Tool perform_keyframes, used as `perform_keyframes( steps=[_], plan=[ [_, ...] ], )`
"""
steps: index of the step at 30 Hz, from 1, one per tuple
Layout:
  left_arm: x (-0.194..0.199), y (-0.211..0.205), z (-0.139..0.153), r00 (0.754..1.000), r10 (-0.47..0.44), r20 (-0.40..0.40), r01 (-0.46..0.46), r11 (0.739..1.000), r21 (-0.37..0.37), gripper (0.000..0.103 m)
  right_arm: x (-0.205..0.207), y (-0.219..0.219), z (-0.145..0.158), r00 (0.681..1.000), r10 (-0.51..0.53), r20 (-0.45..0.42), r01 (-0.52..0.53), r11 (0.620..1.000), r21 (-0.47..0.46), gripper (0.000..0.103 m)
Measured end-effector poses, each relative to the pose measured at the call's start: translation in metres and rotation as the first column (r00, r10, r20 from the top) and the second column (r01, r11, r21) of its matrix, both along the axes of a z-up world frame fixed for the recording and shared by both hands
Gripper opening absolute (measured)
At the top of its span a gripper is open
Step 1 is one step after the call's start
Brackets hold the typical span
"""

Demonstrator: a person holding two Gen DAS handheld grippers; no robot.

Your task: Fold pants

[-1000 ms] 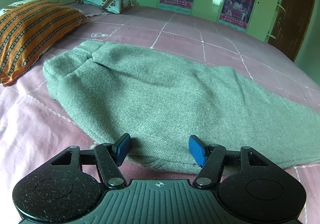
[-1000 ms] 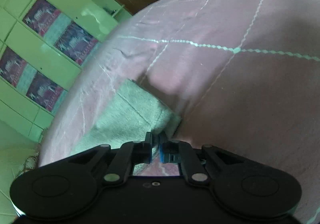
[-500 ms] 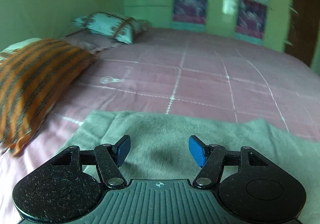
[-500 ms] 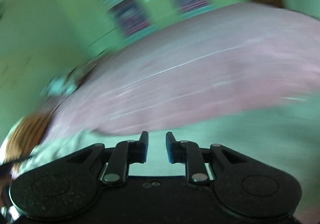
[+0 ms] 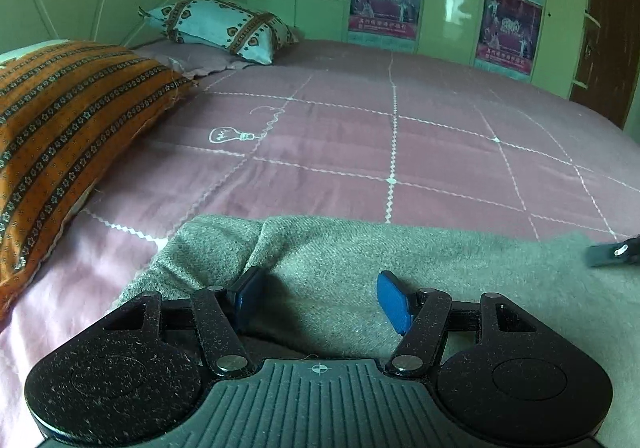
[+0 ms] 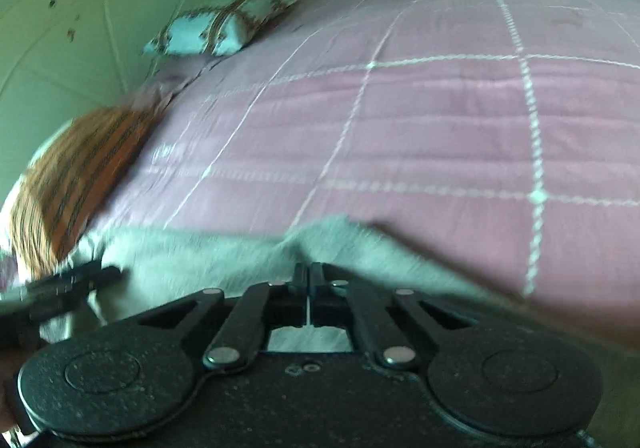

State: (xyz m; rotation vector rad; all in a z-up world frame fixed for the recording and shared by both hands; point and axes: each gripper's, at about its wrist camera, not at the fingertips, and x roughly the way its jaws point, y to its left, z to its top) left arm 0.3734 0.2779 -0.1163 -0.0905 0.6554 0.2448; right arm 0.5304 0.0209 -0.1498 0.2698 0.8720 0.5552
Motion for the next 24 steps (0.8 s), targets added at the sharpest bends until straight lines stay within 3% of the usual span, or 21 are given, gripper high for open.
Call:
perform_keyframes(
  steps=[1,2,4,5,11,13,14,15,16,17,18,19,20,22,24],
  plan=[
    [-0.005,-0.005,0.004,1.000,-0.008,0.006,0.008,1.000,0.017,0.065,-0.010,-0.009,0.004,1.000,0.000,0.021,0.000,1.000,0.020,0.017],
    [-0.013,-0.009,0.008,1.000,-0.005,0.020,0.004,1.000,0.025,0.065,-0.022,-0.022,0.015,0.998,0.018,0.060,-0.021,0.999,0.048,0.018],
    [-0.033,-0.017,0.017,0.999,0.010,0.052,-0.011,1.000,0.017,0.077,-0.053,-0.063,0.033,0.994,-0.006,0.106,0.000,0.998,0.063,0.018],
    [-0.042,-0.019,0.020,0.997,0.016,0.074,-0.017,1.000,0.012,0.091,-0.070,-0.088,0.039,0.992,-0.044,0.119,0.036,0.997,0.071,0.019],
    [-0.099,-0.058,0.022,0.994,-0.040,0.100,0.037,0.999,0.033,0.093,-0.177,-0.266,0.040,0.951,-0.288,0.117,0.282,0.957,0.065,0.021],
    [-0.104,-0.066,0.012,0.997,-0.061,0.052,0.058,0.997,0.054,0.093,-0.214,-0.313,0.030,0.924,-0.368,0.107,0.367,0.930,0.035,0.022],
    [-0.099,-0.066,-0.001,0.998,-0.051,-0.035,0.053,0.996,0.071,0.094,-0.223,-0.325,0.021,0.917,-0.389,0.094,0.390,0.921,0.004,0.022],
    [-0.099,-0.062,-0.014,0.997,-0.048,-0.061,0.052,0.997,0.056,0.096,-0.230,-0.340,0.008,0.908,-0.415,0.057,0.418,0.906,-0.069,0.019],
    [-0.101,-0.058,-0.015,0.999,-0.030,-0.043,0.031,0.999,0.026,0.096,-0.236,-0.355,-0.006,0.911,-0.412,0.019,0.412,0.908,-0.077,0.009],
    [-0.101,-0.059,-0.008,0.998,-0.009,-0.060,0.011,0.999,0.030,0.096,-0.242,-0.364,-0.008,0.908,-0.418,0.015,0.419,0.908,-0.026,0.009],
    [-0.103,-0.066,0.001,0.998,0.005,-0.060,-0.002,0.998,0.063,0.096,-0.252,-0.377,-0.001,0.893,-0.449,0.006,0.449,0.893,0.021,0.012],
    [-0.108,-0.074,0.010,1.000,-0.005,-0.028,0.007,0.996,0.087,0.096,-0.264,-0.387,0.008,0.871,-0.491,0.031,0.489,0.871,0.052,0.026],
    [-0.114,-0.082,0.016,1.000,-0.024,0.001,0.024,0.996,0.090,0.096,-0.274,-0.396,0.014,0.847,-0.527,0.065,0.522,0.849,0.083,0.030],
    [-0.120,-0.091,0.018,0.999,-0.053,0.005,0.053,0.997,0.063,0.096,-0.291,-0.421,0.015,0.787,-0.614,0.069,0.601,0.786,0.141,0.031],
    [-0.123,-0.097,0.012,0.998,-0.049,-0.026,0.050,0.997,0.054,0.096,-0.302,-0.454,0.003,0.723,-0.690,-0.027,0.678,0.702,0.221,0.028]
  ],
)
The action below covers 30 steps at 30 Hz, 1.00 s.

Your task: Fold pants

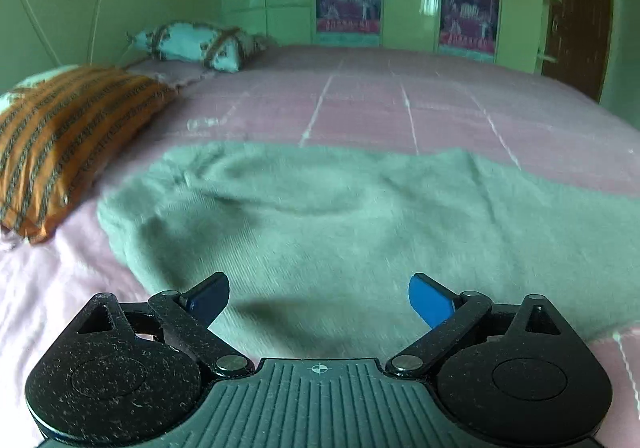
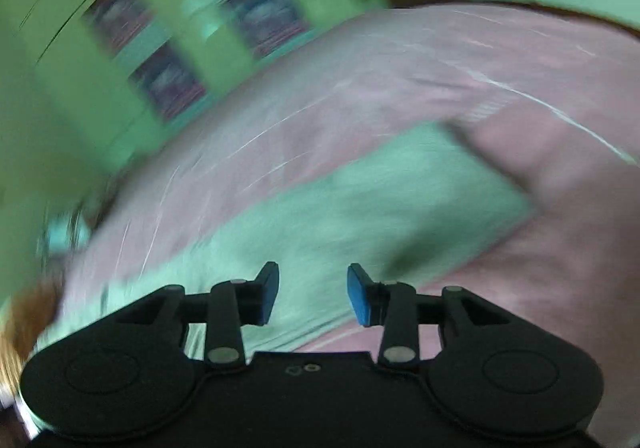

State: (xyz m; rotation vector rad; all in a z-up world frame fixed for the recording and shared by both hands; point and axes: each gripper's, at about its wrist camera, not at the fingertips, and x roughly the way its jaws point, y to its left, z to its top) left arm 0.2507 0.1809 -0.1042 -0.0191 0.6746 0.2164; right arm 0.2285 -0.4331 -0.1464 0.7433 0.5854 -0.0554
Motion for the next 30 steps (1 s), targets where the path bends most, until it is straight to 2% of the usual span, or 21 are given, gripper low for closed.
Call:
perform_keyframes(
  steps=[4,6,7,8,10,11,12,13,14,15,16,17,18,19,20,21,23,24,25,28,30],
  plan=[
    [-0.008,0.003,-0.013,0.998,0.062,-0.012,-0.062,0.994,-0.084,0.096,-0.013,-0.033,-0.025,0.989,-0.146,-0.029,0.149,0.973,0.178,0.027],
    [-0.011,0.007,-0.020,0.995,0.099,-0.025,-0.102,0.983,-0.154,0.097,-0.010,-0.040,-0.037,0.985,-0.168,-0.041,0.173,0.963,0.207,0.030],
    [-0.012,0.009,-0.023,0.993,0.117,-0.029,-0.120,0.975,-0.189,0.097,-0.006,-0.039,-0.042,0.983,-0.175,-0.052,0.182,0.960,0.212,0.027],
    [-0.014,0.010,-0.025,0.991,0.129,-0.024,-0.131,0.970,-0.205,0.097,-0.001,-0.036,-0.046,0.981,-0.184,-0.058,0.192,0.955,0.224,0.027],
    [-0.015,0.004,-0.028,0.991,0.134,-0.022,-0.135,0.973,-0.188,0.097,0.006,-0.039,-0.054,0.981,-0.188,-0.049,0.194,0.946,0.260,0.028],
    [-0.015,0.001,-0.030,0.991,0.135,-0.023,-0.137,0.974,-0.181,0.098,0.011,-0.038,-0.054,0.981,-0.189,-0.049,0.195,0.946,0.259,0.028],
    [-0.015,0.001,-0.032,0.991,0.134,-0.026,-0.137,0.975,-0.177,0.100,0.015,-0.038,-0.055,0.982,-0.180,-0.058,0.189,0.950,0.248,0.011],
    [-0.013,0.001,-0.034,0.991,0.134,-0.032,-0.137,0.975,-0.174,0.101,0.021,-0.036,-0.051,0.985,-0.153,-0.079,0.166,0.964,0.209,0.000],
    [-0.013,0.000,-0.035,0.990,0.133,-0.036,-0.137,0.975,-0.172,0.102,0.016,-0.037,-0.041,0.989,-0.145,-0.042,0.150,0.975,0.163,0.000],
    [-0.013,-0.001,-0.037,0.990,0.132,-0.038,-0.137,0.976,-0.167,0.103,0.007,-0.033,-0.022,0.990,-0.129,0.057,0.122,0.985,0.118,0.000],
    [-0.012,-0.002,-0.037,0.990,0.132,-0.041,-0.137,0.978,-0.159,0.103,0.003,-0.029,-0.012,0.987,-0.124,0.104,0.114,0.989,0.093,0.000],
    [-0.011,-0.003,-0.034,0.990,0.136,-0.044,-0.141,0.979,-0.149,0.103,0.001,-0.024,-0.007,0.985,-0.128,0.118,0.121,0.991,0.059,0.000],
    [-0.012,-0.007,-0.029,0.988,0.152,-0.040,-0.156,0.979,-0.131,0.102,0.004,-0.021,-0.011,0.986,-0.138,0.090,0.136,0.990,0.027,0.000],
    [-0.014,-0.013,-0.020,0.987,0.162,-0.013,-0.163,0.980,-0.112,0.102,0.011,-0.022,-0.021,0.989,-0.149,0.021,0.149,0.989,0.020,0.000],
    [-0.019,-0.023,-0.013,0.987,0.158,0.025,-0.155,0.984,-0.093,0.102,0.020,-0.024,-0.036,0.986,-0.152,-0.068,0.155,0.987,0.036,0.001],
    [-0.021,-0.036,-0.005,0.988,0.141,0.057,-0.136,0.987,-0.085,0.102,0.023,-0.027,-0.047,0.985,-0.148,-0.091,0.155,0.985,0.074,0.002],
    [-0.025,-0.062,0.003,0.991,0.100,0.091,-0.089,0.989,-0.122,0.102,0.018,-0.027,-0.045,0.988,-0.140,-0.061,0.145,0.985,0.088,0.009],
    [-0.024,-0.080,0.006,0.991,0.075,0.107,-0.060,0.989,-0.138,0.102,0.013,-0.026,-0.042,0.989,-0.140,-0.045,0.143,0.986,0.083,0.019],
    [-0.021,-0.101,0.006,0.993,0.048,0.112,-0.031,0.989,-0.144,0.102,0.008,-0.025,-0.040,0.990,-0.142,-0.016,0.143,0.987,0.076,0.023],
    [-0.007,-0.173,0.004,0.994,-0.022,0.106,0.043,0.980,-0.194,0.102,-0.001,-0.023,-0.039,0.992,-0.128,0.024,0.126,0.990,0.063,0.024],
    [0.001,-0.228,0.001,0.992,-0.078,0.098,0.095,0.979,-0.180,0.103,-0.002,-0.024,-0.045,0.992,-0.124,0.028,0.121,0.989,0.085,0.024]
  ],
)
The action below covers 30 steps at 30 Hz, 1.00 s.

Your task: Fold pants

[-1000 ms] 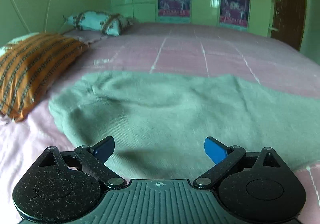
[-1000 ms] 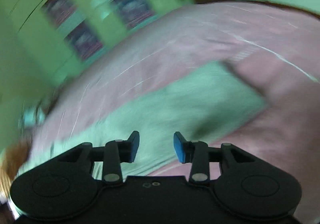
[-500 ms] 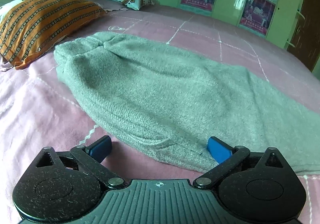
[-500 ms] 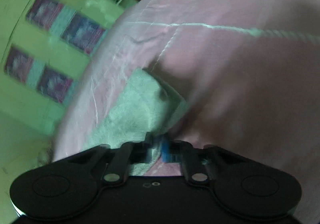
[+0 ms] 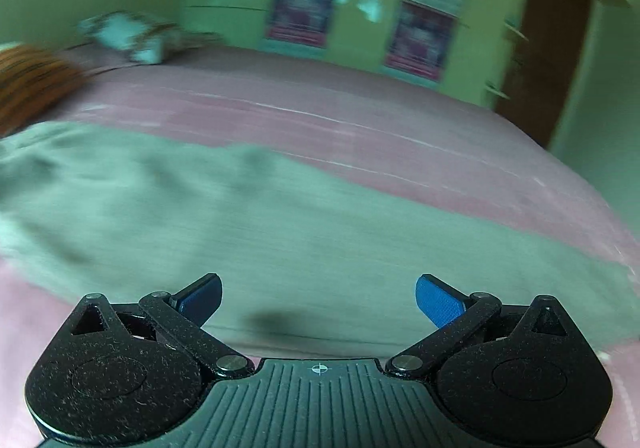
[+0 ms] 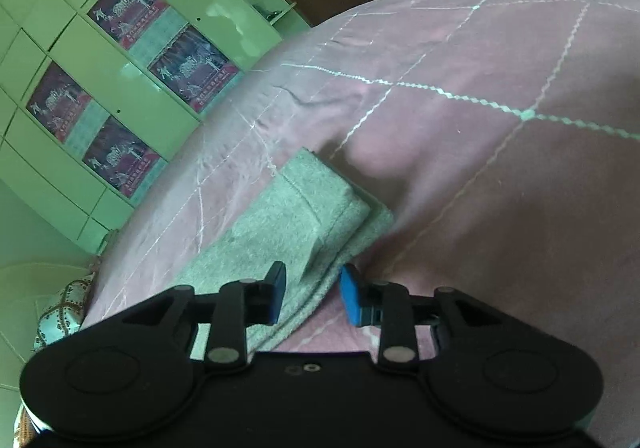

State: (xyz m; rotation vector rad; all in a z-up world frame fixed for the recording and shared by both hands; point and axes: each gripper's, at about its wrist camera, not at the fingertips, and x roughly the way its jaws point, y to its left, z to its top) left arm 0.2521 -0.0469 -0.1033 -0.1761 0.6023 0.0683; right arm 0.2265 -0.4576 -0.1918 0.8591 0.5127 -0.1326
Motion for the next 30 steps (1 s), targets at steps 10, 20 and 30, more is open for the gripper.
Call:
perform_keyframes(
  steps=[10,20,30],
  plan=[
    [0.022,-0.140,-0.028,0.979,-0.153,-0.134,0.174,0.972,0.158,0.103,-0.014,-0.016,-0.009,0.996,-0.036,0.081,0.027,0.994,0.108,0.023],
    [0.019,-0.143,-0.031,0.982,-0.150,-0.114,0.167,0.972,0.167,0.103,0.002,-0.022,-0.022,0.996,-0.056,0.065,0.041,0.978,0.204,0.023],
    [0.025,-0.147,-0.034,0.982,-0.143,-0.126,0.166,0.967,0.196,0.103,0.021,-0.006,-0.004,1.000,-0.020,0.008,0.019,0.999,0.049,0.006]
  ],
)
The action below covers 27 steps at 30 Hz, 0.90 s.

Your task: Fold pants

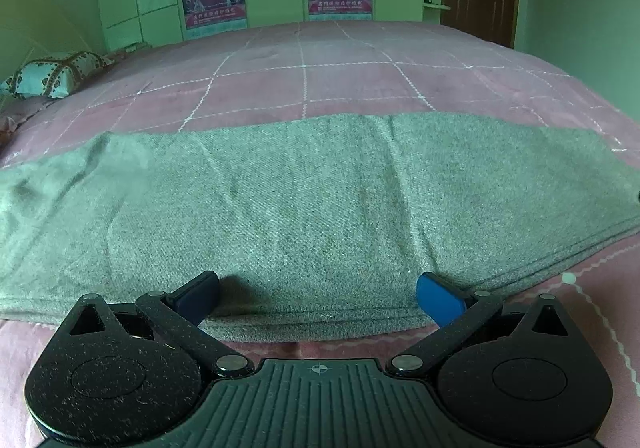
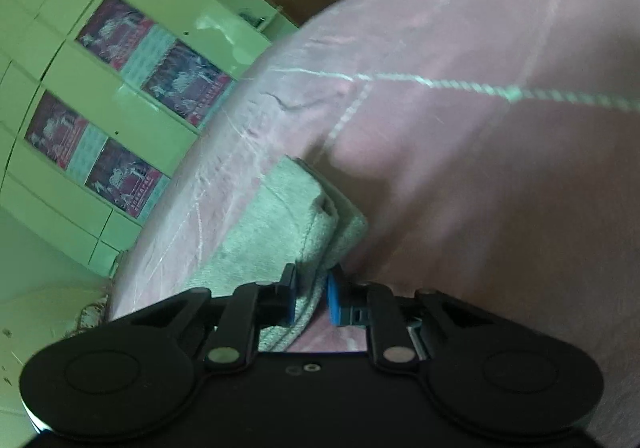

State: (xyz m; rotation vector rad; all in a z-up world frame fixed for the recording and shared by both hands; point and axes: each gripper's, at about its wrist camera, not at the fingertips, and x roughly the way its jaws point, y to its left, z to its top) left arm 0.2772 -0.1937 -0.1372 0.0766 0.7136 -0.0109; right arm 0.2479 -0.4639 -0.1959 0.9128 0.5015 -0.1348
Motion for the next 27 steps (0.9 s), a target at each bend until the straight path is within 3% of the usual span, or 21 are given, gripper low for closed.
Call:
perform_keyframes(
  steps=[3,6,8,13,16,19,20,21,22,23,24,26,27],
  plan=[
    [-0.010,0.036,0.019,0.999,0.014,0.044,-0.011,0.997,-0.077,0.103,0.004,0.009,0.019,0.999,0.031,0.020,-0.030,0.999,-0.027,0.004],
    [-0.021,0.101,0.029,0.994,0.066,0.085,-0.060,0.996,-0.067,0.103,0.015,0.040,0.051,0.993,0.108,0.055,-0.101,0.988,-0.121,0.004],
    [-0.030,0.161,0.033,0.984,0.145,0.102,-0.139,0.988,-0.060,0.103,0.026,0.072,0.070,0.984,0.166,0.073,-0.150,0.972,-0.179,0.004],
    [-0.064,0.307,0.041,0.927,0.356,0.118,-0.347,0.934,-0.086,0.103,0.056,0.181,0.104,0.937,0.329,0.120,-0.285,0.916,-0.283,0.004],
    [-0.094,0.360,0.043,0.893,0.415,0.174,-0.393,0.908,-0.147,0.103,0.069,0.256,0.117,0.886,0.445,0.131,-0.381,0.860,-0.340,0.004],
    [-0.112,0.382,0.038,0.882,0.434,0.183,-0.409,0.898,-0.160,0.103,0.073,0.336,0.115,0.814,0.573,0.092,-0.501,0.774,-0.387,0.008],
    [-0.113,0.385,0.035,0.880,0.438,0.183,-0.410,0.896,-0.171,0.103,0.074,0.366,0.105,0.777,0.627,0.055,-0.558,0.726,-0.401,0.011],
    [-0.116,0.388,0.032,0.880,0.440,0.177,-0.409,0.893,-0.186,0.103,0.074,0.392,0.094,0.728,0.685,0.010,-0.619,0.664,-0.420,0.020],
    [-0.117,0.388,0.028,0.882,0.441,0.169,-0.407,0.891,-0.199,0.103,0.074,0.418,0.079,0.655,0.752,-0.066,-0.700,0.573,-0.426,0.026],
    [-0.117,0.387,0.025,0.881,0.445,0.161,-0.410,0.888,-0.207,0.103,0.075,0.441,0.063,0.578,0.795,-0.184,-0.782,0.476,-0.403,0.023],
    [-0.116,0.386,0.025,0.884,0.440,0.159,-0.404,0.889,-0.215,0.103,0.068,0.446,0.061,0.585,0.786,-0.199,-0.780,0.478,-0.405,0.017],
    [-0.113,0.381,0.026,0.899,0.404,0.171,-0.362,0.903,-0.231,0.103,0.048,0.426,0.068,0.637,0.767,-0.073,-0.723,0.561,-0.404,0.023],
    [-0.108,0.378,0.027,0.908,0.384,0.168,-0.341,0.910,-0.237,0.103,0.043,0.414,0.073,0.655,0.753,-0.057,-0.707,0.585,-0.398,0.024]
  ],
)
